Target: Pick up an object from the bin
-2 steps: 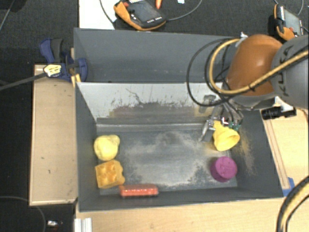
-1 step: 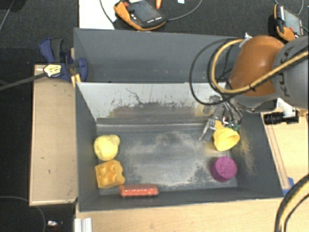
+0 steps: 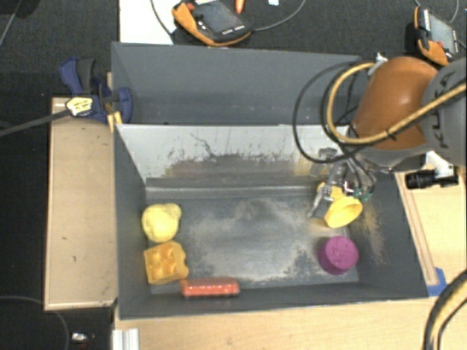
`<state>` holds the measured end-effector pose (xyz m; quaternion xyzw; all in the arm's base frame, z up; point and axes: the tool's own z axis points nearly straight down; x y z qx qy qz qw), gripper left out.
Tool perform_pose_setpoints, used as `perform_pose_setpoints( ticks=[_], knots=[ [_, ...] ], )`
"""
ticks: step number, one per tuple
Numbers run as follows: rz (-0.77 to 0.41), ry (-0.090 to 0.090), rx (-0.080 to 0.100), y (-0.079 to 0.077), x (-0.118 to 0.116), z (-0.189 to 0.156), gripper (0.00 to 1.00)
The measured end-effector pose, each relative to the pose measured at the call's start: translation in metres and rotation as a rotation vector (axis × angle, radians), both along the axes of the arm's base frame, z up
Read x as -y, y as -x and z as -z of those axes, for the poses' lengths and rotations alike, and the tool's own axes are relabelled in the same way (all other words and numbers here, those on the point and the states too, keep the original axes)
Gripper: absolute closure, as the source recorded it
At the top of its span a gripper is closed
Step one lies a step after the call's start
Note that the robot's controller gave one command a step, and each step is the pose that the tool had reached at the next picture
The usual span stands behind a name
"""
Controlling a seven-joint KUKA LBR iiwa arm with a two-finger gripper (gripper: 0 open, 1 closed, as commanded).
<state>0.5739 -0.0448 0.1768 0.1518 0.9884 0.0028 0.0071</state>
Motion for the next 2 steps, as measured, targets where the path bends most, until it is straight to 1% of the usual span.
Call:
perform_pose_setpoints(
  ticks=[1,2],
  knots=[
    [-0.315,0.007,0.005,0.042,0.023,-0.029,0.0],
    [-0.232,0.004,0.004,-0.001,0.053,0.041,0.0]
  ],
)
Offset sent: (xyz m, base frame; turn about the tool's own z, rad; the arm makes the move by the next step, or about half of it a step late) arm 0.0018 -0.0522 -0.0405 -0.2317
